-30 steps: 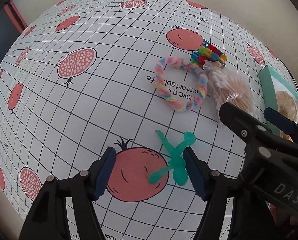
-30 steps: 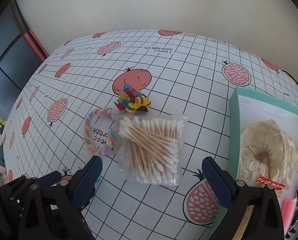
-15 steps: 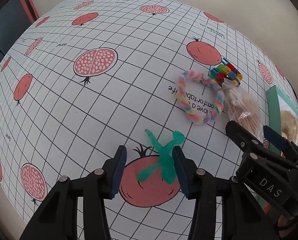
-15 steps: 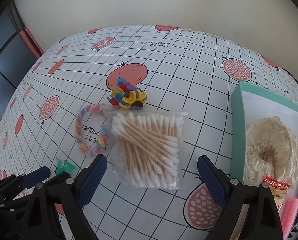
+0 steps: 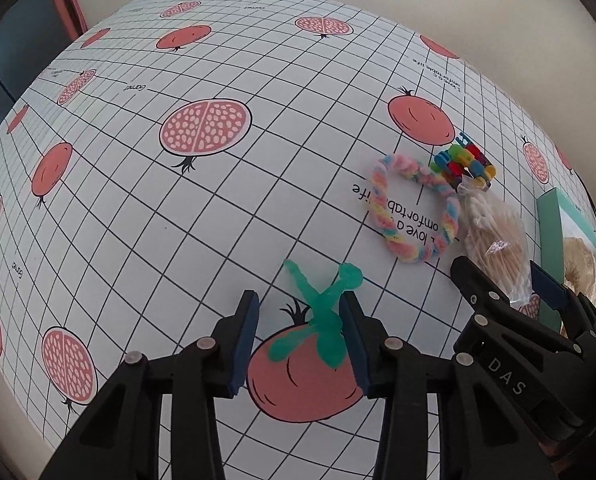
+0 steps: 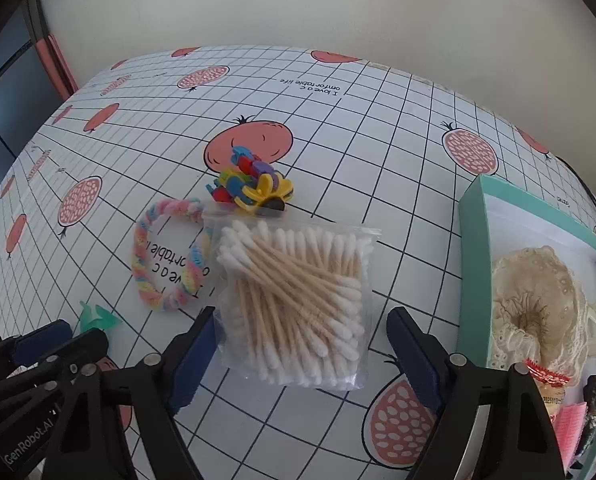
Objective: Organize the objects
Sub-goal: 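Grasp the green plastic figure with the left tool while the right tool grasps the cotton swab bag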
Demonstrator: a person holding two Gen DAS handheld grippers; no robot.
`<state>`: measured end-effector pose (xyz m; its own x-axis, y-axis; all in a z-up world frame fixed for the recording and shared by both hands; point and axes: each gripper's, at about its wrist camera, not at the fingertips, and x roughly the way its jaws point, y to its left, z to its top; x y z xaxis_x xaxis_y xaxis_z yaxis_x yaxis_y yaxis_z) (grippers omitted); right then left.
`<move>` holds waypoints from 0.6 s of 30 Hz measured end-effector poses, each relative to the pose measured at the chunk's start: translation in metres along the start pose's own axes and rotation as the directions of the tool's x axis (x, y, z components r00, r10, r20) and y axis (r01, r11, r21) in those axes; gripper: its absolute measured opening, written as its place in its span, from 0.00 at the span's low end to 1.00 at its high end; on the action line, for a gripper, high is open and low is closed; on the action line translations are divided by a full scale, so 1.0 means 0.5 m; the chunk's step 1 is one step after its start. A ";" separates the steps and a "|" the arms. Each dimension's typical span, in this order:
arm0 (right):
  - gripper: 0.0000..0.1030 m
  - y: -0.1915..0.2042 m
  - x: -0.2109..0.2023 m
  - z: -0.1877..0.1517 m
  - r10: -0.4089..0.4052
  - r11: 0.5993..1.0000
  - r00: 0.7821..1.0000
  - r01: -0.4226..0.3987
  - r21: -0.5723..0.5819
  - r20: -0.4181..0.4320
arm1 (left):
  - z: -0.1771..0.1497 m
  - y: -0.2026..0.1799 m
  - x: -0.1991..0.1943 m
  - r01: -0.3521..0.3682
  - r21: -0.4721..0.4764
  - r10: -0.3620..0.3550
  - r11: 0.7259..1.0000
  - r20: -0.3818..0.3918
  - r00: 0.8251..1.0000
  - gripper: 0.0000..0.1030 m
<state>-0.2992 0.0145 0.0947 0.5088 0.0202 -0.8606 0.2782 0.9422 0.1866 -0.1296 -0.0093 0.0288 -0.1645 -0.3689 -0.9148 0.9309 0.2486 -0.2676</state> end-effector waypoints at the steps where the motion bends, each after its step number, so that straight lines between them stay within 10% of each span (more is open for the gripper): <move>1: 0.80 -0.001 0.000 0.001 -0.002 1.000 1.000 0.002 0.001 0.000 | 0.000 -0.001 0.000 -0.001 -0.001 0.001 1.000 0.002 1.000 0.42; 18: 0.52 -0.033 -0.023 -0.019 0.006 1.000 1.000 -0.006 -0.027 -0.017 | 0.007 -0.033 -0.004 -0.035 -0.051 0.038 0.998 0.045 0.998 0.41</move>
<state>-0.3172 0.0020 0.0971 0.4969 0.0314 -0.8673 0.2530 0.9507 0.1794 -0.1433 -0.0160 0.0361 -0.1146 -0.3988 -0.9098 0.9183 0.3069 -0.2502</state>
